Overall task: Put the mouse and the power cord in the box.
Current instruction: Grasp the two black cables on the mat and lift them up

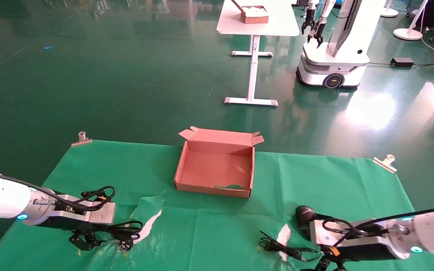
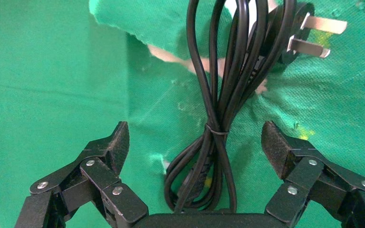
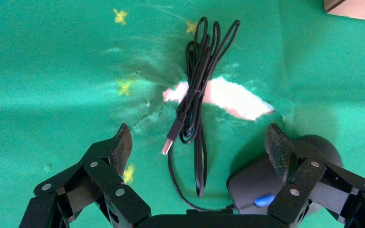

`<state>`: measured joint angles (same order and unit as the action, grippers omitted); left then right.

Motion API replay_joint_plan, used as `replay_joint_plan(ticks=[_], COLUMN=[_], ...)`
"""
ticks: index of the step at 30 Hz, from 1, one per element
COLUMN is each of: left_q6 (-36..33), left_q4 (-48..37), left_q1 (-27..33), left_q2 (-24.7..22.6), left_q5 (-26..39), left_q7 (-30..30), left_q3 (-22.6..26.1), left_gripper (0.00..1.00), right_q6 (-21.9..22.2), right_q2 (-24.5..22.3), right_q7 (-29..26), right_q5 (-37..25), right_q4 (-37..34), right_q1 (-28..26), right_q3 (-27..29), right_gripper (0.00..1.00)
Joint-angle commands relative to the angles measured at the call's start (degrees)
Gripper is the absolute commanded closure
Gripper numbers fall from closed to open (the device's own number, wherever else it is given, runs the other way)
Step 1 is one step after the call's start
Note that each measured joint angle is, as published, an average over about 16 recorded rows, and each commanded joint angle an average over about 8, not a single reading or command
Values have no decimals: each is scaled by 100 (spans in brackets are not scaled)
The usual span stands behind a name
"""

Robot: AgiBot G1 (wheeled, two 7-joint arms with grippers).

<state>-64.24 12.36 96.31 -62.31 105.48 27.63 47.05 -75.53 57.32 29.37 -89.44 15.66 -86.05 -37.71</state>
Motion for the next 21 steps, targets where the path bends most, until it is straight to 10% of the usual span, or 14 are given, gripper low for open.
replay_joint_plan(ticks=[1,5,12,21], left_q6=[120,209,309,325], left_q4=[-244,-517,-794,-826], left_q1=[36,82,173,194], left_q2=[-89,-169,-218,-215], left_q5=[11,8,-41,-64], left_q7=[123,302,474,489], left_q3=[1,-2,-44,-60], left_gripper=[0,7,94,100], right_q6=[108,185,225,220], right_q2=[151,261,295,293], right_q7=[181,427,678,694], right_q5=[-41,-37,7,20], right_q4=[-291,-662,-1044,-1084], right_q1=[-77,-142,-222,-237], right_q3=[-19,-14,26,36], right_gripper=[0,19,100,100])
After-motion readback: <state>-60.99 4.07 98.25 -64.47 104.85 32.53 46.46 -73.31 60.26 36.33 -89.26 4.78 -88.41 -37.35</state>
